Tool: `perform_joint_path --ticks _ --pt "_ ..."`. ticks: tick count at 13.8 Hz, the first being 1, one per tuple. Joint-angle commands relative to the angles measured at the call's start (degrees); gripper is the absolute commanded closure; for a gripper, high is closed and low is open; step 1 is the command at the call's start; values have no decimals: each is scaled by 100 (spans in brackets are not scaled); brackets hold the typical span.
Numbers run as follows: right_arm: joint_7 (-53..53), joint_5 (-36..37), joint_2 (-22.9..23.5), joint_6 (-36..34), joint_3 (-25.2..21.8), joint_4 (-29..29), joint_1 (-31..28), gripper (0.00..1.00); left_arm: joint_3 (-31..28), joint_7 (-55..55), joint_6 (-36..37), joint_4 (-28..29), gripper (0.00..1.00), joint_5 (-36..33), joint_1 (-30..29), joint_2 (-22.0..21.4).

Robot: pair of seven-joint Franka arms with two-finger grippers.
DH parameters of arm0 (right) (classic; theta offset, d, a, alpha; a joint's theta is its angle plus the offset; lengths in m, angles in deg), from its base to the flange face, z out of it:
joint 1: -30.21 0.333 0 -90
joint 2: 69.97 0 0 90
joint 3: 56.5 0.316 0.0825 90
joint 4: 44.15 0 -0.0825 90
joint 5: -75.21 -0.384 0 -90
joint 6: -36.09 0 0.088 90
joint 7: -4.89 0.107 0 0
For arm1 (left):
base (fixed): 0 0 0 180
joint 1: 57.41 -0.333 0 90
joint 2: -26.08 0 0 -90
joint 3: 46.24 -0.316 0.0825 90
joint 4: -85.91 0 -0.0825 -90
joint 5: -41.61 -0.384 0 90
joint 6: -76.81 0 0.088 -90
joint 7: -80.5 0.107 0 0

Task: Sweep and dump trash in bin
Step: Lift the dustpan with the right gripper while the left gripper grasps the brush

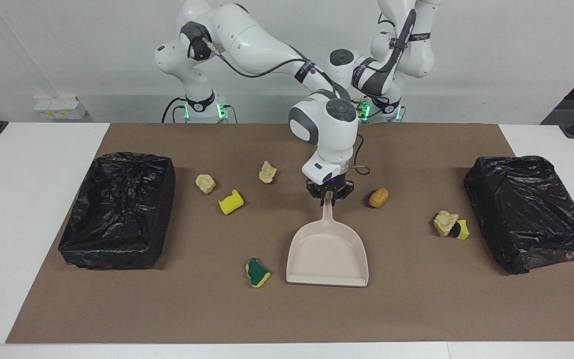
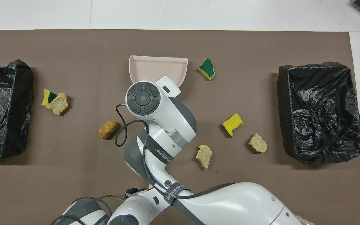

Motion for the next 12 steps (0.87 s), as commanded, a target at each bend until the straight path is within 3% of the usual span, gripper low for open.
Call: perform_joint_path --ticks 1,2,4,7,8,12 --pt "-823 1 -390 64 29 -416 -106 100 66 -215 182 15 49 65 94 -160" --pt "-1104 18 -451 55 29 -416 -176 100 66 -215 191 6 53 65 85 -195" --pt "-2287 1 -626 -23 38 -469 -403 100 57 -206 331 -29 71 65 76 -239" --pt "-3809 -8 -881 -287 46 -478 -729 100 39 -188 462 -230 78 65 -38 -231" --pt "-4380 -17 -917 -314 55 -486 -878 100 48 -197 594 -310 100 65 -151 -231" --pt "-6078 -272 -1022 -945 55 -495 -1046 100 30 -118 1207 -818 100 57 -686 -239"
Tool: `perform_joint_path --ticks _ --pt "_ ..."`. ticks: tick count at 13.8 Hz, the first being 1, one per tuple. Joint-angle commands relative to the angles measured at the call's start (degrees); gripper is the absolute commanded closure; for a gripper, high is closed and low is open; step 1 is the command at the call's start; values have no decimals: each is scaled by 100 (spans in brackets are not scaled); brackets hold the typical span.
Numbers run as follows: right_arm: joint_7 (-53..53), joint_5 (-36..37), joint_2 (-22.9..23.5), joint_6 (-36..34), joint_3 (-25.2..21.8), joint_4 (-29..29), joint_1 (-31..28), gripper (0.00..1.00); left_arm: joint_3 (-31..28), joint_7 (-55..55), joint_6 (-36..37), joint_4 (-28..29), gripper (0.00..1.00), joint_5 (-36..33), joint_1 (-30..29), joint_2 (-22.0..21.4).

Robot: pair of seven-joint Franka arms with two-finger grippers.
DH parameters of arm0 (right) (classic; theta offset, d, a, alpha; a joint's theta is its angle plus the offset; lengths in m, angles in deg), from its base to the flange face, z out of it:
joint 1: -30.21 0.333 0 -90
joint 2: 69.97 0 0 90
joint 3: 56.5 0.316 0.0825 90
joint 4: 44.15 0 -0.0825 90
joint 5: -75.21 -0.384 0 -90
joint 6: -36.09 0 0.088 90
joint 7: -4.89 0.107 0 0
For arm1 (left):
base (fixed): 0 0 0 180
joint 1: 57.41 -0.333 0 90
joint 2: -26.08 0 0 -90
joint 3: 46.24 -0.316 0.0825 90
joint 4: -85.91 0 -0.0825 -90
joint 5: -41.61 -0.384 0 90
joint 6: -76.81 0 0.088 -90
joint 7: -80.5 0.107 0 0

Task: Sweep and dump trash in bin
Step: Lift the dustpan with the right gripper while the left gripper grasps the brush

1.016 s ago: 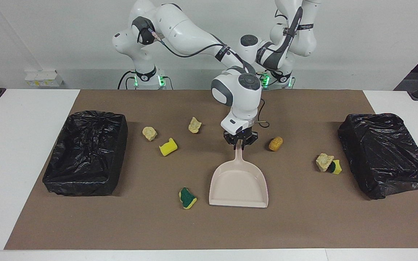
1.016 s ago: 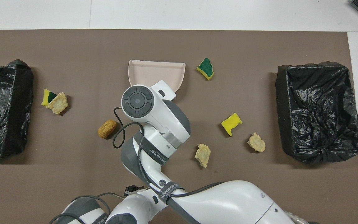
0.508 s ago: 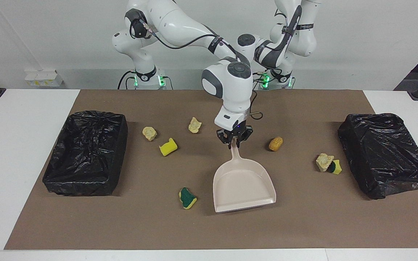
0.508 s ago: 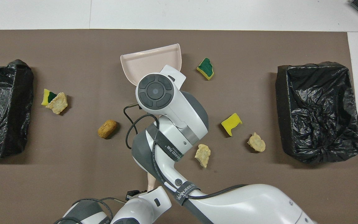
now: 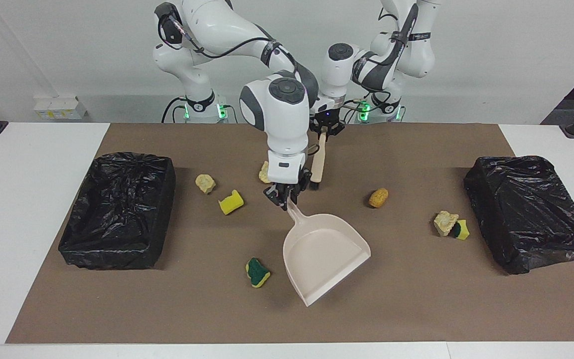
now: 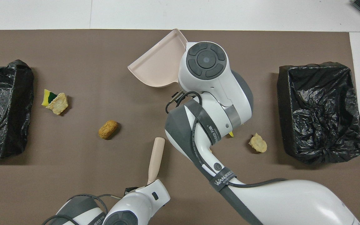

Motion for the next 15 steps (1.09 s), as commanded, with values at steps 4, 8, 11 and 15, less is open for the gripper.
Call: perform_joint_path --ticks 4,8,11,15 --pt "-2210 -5 -380 -272 49 -572 -146 100 13 425 1033 -715 100 47 -903 -91" --pt "-3310 171 -775 -185 40 -1335 -111 100 13 1328 1443 -1021 100 12 -1903 -100" --pt "-3820 268 -1039 -167 49 -1810 -76 100 13 1506 1833 -1549 100 -433 -2774 84" --pt "-3831 250 -1119 -140 66 -1935 179 100 13 2407 1693 -1848 100 -946 -4020 426"
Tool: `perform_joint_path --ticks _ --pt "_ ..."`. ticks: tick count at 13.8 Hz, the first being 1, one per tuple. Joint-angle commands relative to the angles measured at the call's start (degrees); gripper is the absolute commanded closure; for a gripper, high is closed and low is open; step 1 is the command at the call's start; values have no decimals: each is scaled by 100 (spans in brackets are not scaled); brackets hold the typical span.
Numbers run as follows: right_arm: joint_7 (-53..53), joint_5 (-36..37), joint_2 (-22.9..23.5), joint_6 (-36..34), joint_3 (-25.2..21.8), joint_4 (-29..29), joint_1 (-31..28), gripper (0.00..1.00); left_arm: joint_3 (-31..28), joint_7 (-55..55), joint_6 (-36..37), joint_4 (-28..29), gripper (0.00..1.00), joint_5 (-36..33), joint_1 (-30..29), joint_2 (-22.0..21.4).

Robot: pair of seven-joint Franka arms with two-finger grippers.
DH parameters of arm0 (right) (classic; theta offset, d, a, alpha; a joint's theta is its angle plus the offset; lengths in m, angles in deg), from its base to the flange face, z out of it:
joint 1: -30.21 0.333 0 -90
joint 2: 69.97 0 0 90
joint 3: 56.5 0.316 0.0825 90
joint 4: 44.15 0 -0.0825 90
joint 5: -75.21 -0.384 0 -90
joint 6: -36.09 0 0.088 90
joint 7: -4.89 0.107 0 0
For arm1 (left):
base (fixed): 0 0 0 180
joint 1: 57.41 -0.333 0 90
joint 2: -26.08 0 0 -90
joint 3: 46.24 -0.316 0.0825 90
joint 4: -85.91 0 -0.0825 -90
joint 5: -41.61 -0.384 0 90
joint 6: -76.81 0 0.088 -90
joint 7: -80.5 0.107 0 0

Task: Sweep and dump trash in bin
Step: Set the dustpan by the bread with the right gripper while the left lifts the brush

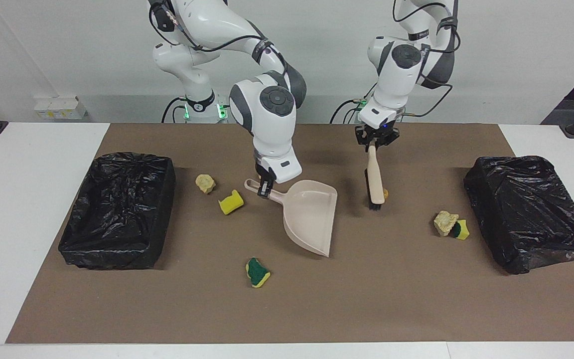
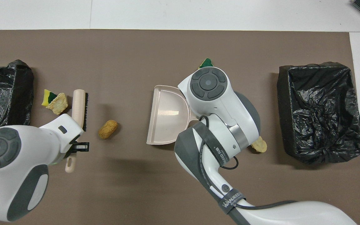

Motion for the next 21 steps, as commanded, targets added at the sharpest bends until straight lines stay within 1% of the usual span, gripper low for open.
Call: perform_joint_path --ticks 1,3,5,6,8,9,10,11,13,15,18,21 --pt "-51 6 -195 184 38 -261 105 100 77 981 -97 -499 100 -150 -987 456" --pt "54 -21 -99 228 38 -235 149 100 77 1222 -326 -798 100 -509 -1394 860" --pt "623 -47 51 429 38 -217 465 100 77 1205 -387 -1036 100 -940 -1492 1352" --pt "852 -56 112 474 38 -173 501 100 77 1214 -579 -1045 100 -1098 -1544 1441" --pt "995 -484 227 509 38 -7 501 100 77 1258 -861 -1071 100 -1126 -1755 1556" --pt "1013 -582 349 509 38 151 553 100 77 1354 -1002 -1072 100 -1118 -1791 1687" --pt "1143 -583 498 483 38 361 667 100 69 1494 -1186 -1072 100 -1109 -1817 1767" --pt "1293 -592 604 474 38 450 773 100 68 1617 -1310 -1089 100 -1109 -1983 1837" --pt "1356 -566 719 518 38 468 800 100 68 1671 -1293 -1194 100 -1065 -2054 1908" --pt "1399 -566 772 588 38 521 905 100 77 1767 -1285 -1099 100 -1047 -2090 1978" --pt "1408 -531 763 588 38 521 914 100 112 1829 -1083 -809 100 -978 -1993 1830" --pt "1479 -513 755 588 38 521 923 100 139 1829 -1073 -422 100 -881 -1818 1627"
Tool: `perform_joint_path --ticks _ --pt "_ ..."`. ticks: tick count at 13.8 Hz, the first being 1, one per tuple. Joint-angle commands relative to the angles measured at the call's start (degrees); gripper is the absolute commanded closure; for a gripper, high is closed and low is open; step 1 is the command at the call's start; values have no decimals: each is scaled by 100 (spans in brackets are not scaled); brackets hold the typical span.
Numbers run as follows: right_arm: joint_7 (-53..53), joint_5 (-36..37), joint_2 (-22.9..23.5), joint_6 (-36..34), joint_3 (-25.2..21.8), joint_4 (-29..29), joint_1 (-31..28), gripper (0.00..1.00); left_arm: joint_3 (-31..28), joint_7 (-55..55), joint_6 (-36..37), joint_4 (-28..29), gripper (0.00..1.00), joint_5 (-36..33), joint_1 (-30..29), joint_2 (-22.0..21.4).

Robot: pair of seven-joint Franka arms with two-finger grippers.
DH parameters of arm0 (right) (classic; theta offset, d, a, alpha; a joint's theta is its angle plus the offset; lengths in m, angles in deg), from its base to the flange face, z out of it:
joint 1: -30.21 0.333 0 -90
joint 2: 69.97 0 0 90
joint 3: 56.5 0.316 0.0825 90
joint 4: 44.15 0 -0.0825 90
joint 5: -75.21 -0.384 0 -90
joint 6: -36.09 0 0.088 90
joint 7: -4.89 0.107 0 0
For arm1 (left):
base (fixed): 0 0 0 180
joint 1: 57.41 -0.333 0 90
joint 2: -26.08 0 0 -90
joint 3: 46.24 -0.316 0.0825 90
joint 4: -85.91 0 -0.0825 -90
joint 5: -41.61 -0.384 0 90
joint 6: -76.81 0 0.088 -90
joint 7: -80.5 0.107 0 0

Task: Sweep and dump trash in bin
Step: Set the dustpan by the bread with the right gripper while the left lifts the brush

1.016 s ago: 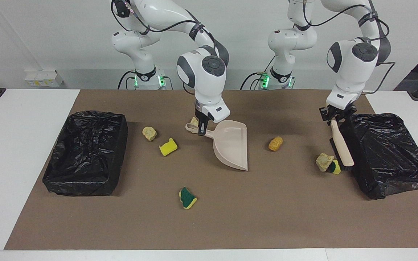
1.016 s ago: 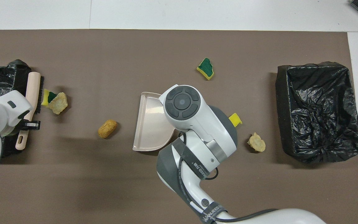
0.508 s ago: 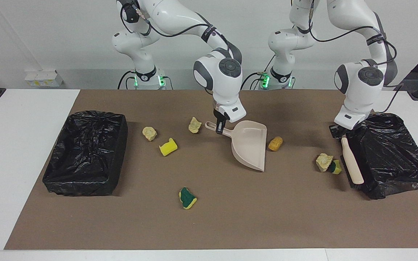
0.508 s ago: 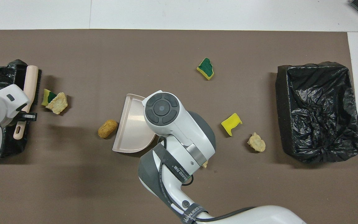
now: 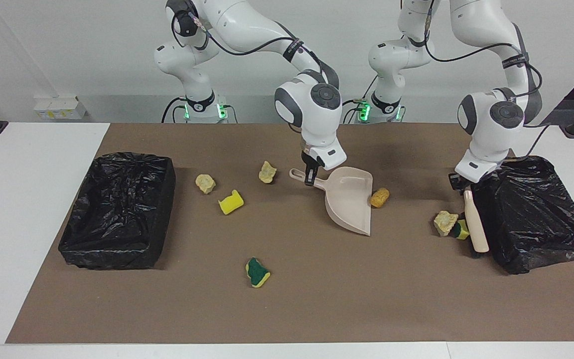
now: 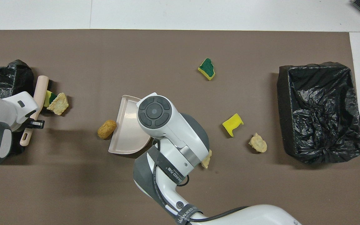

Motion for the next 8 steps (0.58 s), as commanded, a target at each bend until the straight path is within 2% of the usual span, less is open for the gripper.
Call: perform_joint_path --ticks 1,8 --pt "166 -29 54 21 23 101 5 100 -11 71 63 395 100 287 206 -339" --pt "158 -3 54 21 23 101 -4 100 -20 -570 107 659 100 833 1426 -550"
